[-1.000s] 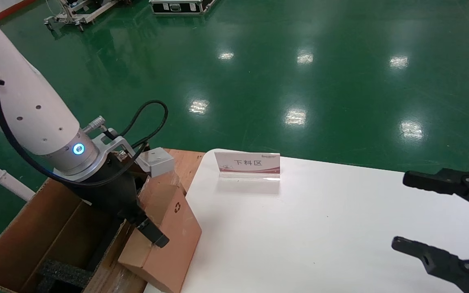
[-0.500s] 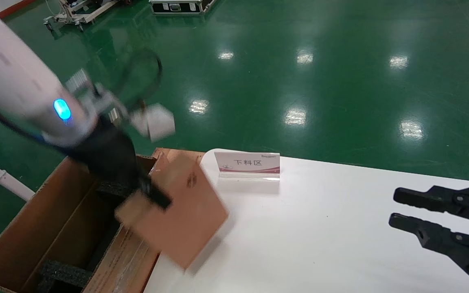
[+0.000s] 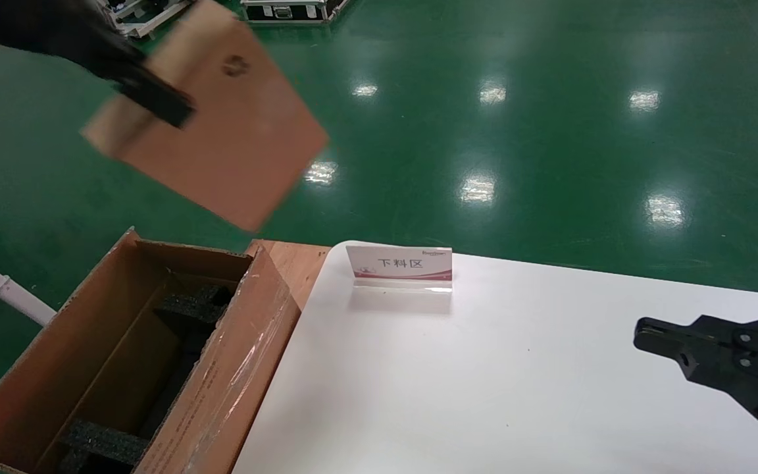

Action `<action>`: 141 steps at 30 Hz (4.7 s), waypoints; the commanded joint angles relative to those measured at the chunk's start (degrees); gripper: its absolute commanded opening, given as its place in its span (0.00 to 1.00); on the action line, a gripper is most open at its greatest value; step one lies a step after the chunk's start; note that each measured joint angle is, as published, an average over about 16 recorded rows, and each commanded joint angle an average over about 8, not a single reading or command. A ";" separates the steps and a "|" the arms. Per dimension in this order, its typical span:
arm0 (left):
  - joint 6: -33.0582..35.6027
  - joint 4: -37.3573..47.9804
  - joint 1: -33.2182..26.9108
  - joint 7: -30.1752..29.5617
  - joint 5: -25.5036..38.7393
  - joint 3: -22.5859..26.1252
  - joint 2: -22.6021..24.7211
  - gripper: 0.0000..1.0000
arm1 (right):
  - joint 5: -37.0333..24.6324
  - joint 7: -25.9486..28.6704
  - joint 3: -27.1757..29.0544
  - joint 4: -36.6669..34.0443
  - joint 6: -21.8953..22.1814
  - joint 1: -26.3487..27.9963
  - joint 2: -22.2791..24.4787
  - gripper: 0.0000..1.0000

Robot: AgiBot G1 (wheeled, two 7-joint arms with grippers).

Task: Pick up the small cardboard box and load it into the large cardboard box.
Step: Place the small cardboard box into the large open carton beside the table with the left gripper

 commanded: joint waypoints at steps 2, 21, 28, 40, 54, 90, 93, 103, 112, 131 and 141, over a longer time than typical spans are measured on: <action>0.21 1.39 -4.97 2.23 0.00 5.59 0.26 0.00 | 0.01 -0.01 -0.01 0.00 0.00 0.00 0.00 0.00; 1.23 -1.90 -14.29 0.96 -2.82 32.63 -8.03 0.00 | 0.05 -0.04 -0.08 0.00 0.03 0.02 0.03 0.94; -0.67 -6.87 -11.36 -3.04 2.63 27.87 -13.16 0.00 | 0.07 -0.05 -0.10 0.00 0.04 0.02 0.04 1.00; -3.07 -8.92 -4.22 -6.69 7.06 22.88 -18.22 0.00 | 0.10 -0.07 -0.14 0.00 0.06 0.03 0.06 1.00; -5.41 -9.34 -0.18 -7.40 9.90 24.12 -22.26 0.00 | 0.13 -0.10 -0.19 0.00 0.08 0.04 0.08 1.00; -17.83 3.56 13.68 -6.03 9.89 26.69 -17.28 0.00 | 0.21 -0.16 -0.31 0.00 0.13 0.07 0.13 1.00; -18.51 4.88 15.03 -5.83 9.32 26.78 -16.47 0.00 | 0.22 -0.16 -0.32 0.00 0.14 0.07 0.13 1.00; -20.66 9.53 19.78 -4.32 7.88 27.36 -14.41 0.00 | 0.24 -0.18 -0.35 0.00 0.15 0.08 0.14 1.00; -22.39 14.01 24.09 -2.56 5.71 27.41 -12.71 0.00 | 0.26 -0.19 -0.38 0.00 0.17 0.08 0.16 1.00; -23.10 24.71 31.81 1.81 -0.48 26.43 -9.40 0.61 | 0.30 -0.22 -0.45 -0.01 0.20 0.09 0.18 1.00; -22.98 25.13 32.11 1.96 -0.83 26.38 -9.31 1.00 | 0.32 -0.22 -0.46 -0.02 0.21 0.09 0.18 1.00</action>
